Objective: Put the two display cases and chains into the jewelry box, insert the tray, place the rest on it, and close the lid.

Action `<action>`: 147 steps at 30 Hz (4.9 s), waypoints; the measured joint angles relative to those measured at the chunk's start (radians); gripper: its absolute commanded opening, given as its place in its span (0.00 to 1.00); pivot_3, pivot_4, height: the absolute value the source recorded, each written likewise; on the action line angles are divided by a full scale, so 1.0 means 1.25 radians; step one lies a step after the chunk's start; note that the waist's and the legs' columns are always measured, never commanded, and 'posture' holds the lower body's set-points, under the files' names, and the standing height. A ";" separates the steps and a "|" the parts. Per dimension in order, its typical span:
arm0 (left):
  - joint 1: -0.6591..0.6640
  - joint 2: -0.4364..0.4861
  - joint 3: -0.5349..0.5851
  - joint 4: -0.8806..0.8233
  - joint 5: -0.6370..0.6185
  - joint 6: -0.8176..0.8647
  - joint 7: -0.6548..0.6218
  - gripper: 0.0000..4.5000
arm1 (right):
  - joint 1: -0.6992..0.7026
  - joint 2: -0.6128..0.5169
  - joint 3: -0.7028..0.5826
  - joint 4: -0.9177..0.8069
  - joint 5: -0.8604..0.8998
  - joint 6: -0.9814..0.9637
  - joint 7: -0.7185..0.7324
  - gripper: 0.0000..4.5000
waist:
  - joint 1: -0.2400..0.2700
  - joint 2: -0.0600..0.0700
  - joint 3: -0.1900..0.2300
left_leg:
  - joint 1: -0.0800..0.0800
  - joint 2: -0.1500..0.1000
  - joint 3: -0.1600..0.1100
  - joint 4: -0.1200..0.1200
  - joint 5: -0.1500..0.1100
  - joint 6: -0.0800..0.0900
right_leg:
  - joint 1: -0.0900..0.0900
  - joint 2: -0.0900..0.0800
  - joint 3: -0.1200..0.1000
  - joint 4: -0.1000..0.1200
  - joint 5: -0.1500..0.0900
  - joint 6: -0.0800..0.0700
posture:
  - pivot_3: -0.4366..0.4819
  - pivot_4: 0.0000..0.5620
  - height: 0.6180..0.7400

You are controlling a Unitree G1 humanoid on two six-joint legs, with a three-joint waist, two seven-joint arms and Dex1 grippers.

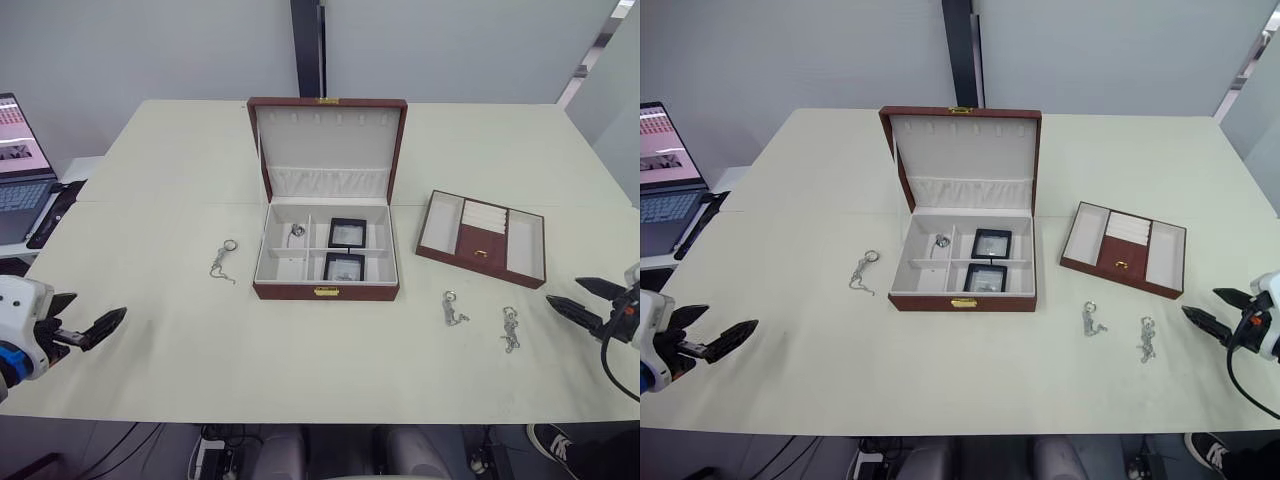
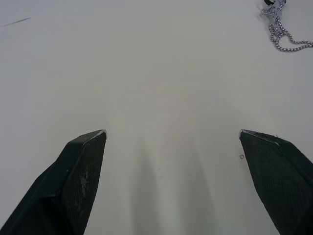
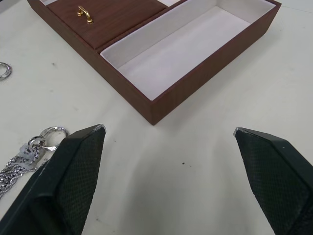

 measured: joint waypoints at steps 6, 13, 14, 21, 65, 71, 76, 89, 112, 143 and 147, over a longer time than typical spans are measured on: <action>-0.001 0.000 0.000 -0.004 -0.021 0.000 0.007 1.00 | -0.021 0.002 0.012 0.021 -0.010 -0.013 0.001 1.00 | 0.000 0.000 0.000 | 0.000 0.000 0.000 0.000 0.000 0.000 | 0.000 0.000 0.000 0.000 0.000 0.000 | 0.48 0.27 1.00; -0.004 0.000 -0.002 -0.026 -0.049 0.008 0.016 1.00 | -0.025 0.002 0.012 0.023 -0.010 -0.014 0.002 1.00 | 0.000 0.000 0.000 | 0.000 0.000 0.000 0.000 0.000 0.000 | 0.000 0.000 0.000 0.000 0.000 0.000 | 0.48 0.27 1.00; -0.004 0.000 -0.004 -0.029 -0.052 0.011 0.017 1.00 | -0.025 0.002 0.012 0.023 -0.010 -0.014 0.002 1.00 | 0.000 0.000 0.000 | 0.000 0.000 0.000 0.000 0.000 0.000 | 0.000 0.000 0.000 0.000 0.000 0.000 | 0.48 0.27 1.00; -0.015 -0.052 -0.026 -0.087 -0.081 0.024 0.054 1.00 | -0.024 0.018 0.013 -0.083 0.039 0.037 0.023 1.00 | 0.000 0.000 0.000 | 0.000 0.000 -0.001 0.000 0.000 0.000 | 0.000 0.000 0.000 0.000 0.000 0.000 | 0.48 0.27 1.00; -0.352 -0.334 -0.355 0.112 0.049 -0.086 0.379 1.00 | -0.306 0.137 0.299 -0.570 0.194 0.323 -0.036 1.00 | 0.005 0.000 -0.002 | -0.001 -0.001 -0.005 0.001 0.000 0.000 | 0.002 -0.001 -0.003 -0.001 0.000 0.000 | 0.48 0.27 1.00; -0.353 -0.334 -0.353 0.114 0.049 -0.083 0.381 0.69 | -0.297 0.137 0.299 -0.570 0.194 0.323 -0.036 1.00 | 0.005 0.000 -0.002 | -0.001 -0.001 -0.005 0.001 0.000 0.000 | 0.002 -0.001 -0.003 -0.001 0.000 0.000 | 0.48 0.27 1.00; -0.352 -0.334 -0.353 0.115 0.049 -0.081 0.382 0.42 | -0.290 0.137 0.299 -0.571 0.194 0.324 -0.036 1.00 | 0.006 0.000 -0.002 | -0.001 -0.002 -0.005 0.001 0.000 0.000 | 0.002 -0.001 -0.003 -0.001 0.000 0.000 | 0.48 0.27 1.00; -0.363 -0.334 -0.353 0.122 0.048 -0.072 0.383 0.03 | -0.283 0.137 0.299 -0.574 0.194 0.334 -0.041 1.00 | 0.007 0.000 -0.002 | -0.001 -0.002 -0.005 0.001 0.000 0.000 | 0.002 -0.001 -0.003 -0.001 0.000 0.000 | 0.48 0.27 1.00; -0.335 -0.265 -0.316 -0.304 -0.168 0.263 0.364 0.03 | -0.317 0.131 0.293 -0.555 0.194 0.335 -0.037 1.00 | 0.005 -0.002 -0.001 | -0.002 -0.001 -0.006 0.001 0.000 0.000 | 0.002 0.000 -0.003 -0.002 0.000 0.000 | 0.48 0.27 1.00; -0.329 -0.295 -0.411 -0.371 -0.254 0.343 0.387 0.03 | -0.293 0.100 0.246 -0.574 0.196 0.369 -0.041 1.00 | 0.004 -0.002 -0.001 | -0.002 -0.001 -0.005 0.001 0.000 0.000 | 0.002 0.000 -0.003 -0.002 0.000 0.000 | 0.48 0.27 1.00; -0.307 -0.291 -0.410 -0.369 -0.246 0.331 0.383 0.03 | -0.292 0.099 0.245 -0.574 0.196 0.369 -0.039 1.00 | 0.004 -0.002 -0.001 | -0.002 -0.001 -0.006 0.001 0.000 0.000 | 0.002 0.000 -0.003 -0.002 0.000 0.000 | 0.48 0.27 1.00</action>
